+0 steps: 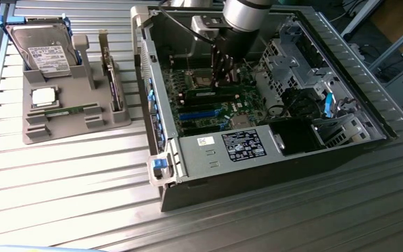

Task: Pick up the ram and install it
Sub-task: 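Insert the ram into the slot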

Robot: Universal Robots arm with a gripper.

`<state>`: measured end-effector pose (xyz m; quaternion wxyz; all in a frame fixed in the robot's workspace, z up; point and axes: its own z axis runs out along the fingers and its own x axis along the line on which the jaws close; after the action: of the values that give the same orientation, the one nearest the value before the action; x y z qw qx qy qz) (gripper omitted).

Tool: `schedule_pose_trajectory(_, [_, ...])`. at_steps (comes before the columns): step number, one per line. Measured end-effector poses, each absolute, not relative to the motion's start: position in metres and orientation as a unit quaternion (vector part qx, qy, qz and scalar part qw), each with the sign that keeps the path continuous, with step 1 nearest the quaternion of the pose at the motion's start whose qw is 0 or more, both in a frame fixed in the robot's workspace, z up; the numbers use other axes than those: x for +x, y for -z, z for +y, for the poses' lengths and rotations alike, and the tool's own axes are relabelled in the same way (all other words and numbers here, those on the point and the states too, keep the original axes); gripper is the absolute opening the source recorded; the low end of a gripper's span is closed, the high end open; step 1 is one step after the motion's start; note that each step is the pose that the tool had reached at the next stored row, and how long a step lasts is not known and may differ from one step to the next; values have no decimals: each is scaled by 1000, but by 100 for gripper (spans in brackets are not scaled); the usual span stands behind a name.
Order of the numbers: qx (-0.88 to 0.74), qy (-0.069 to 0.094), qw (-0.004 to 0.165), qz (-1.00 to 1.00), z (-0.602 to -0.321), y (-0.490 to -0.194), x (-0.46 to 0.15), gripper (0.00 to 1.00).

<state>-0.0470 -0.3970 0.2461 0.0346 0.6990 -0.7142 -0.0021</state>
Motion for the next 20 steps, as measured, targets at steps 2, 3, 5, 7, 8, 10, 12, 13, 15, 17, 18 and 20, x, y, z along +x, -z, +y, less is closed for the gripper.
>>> schedule_pose_trajectory(2, [699, 2, 35, -714, -397, -242, -47, 13])
schedule_pose_trajectory(3, [699, 2, 35, -714, -396, -239, -48, 13])
schedule_pose_trajectory(5, [699, 2, 35, -714, -393, -237, -48, 13])
schedule_pose_trajectory(7, [699, 2, 35, -714, -393, -237, -48, 13])
schedule_pose_trajectory(8, [699, 2, 35, -714, -393, -238, -48, 13])
schedule_pose_trajectory(10, [699, 2, 35, -714, -393, -240, -48, 13])
schedule_pose_trajectory(12, [699, 2, 35, -714, -394, -241, -48, 13])
schedule_pose_trajectory(13, [699, 2, 35, -714, -395, -241, -48, 13])
schedule_pose_trajectory(15, [699, 2, 35, -714, -399, -241, -48, 13])
schedule_pose_trajectory(17, [699, 2, 35, -714, -402, -241, -48, 13])
schedule_pose_trajectory(18, [699, 2, 34, -714, -402, -241, -47, 13])
schedule_pose_trajectory(20, [699, 2, 34, -714, -402, -241, -44, 13])
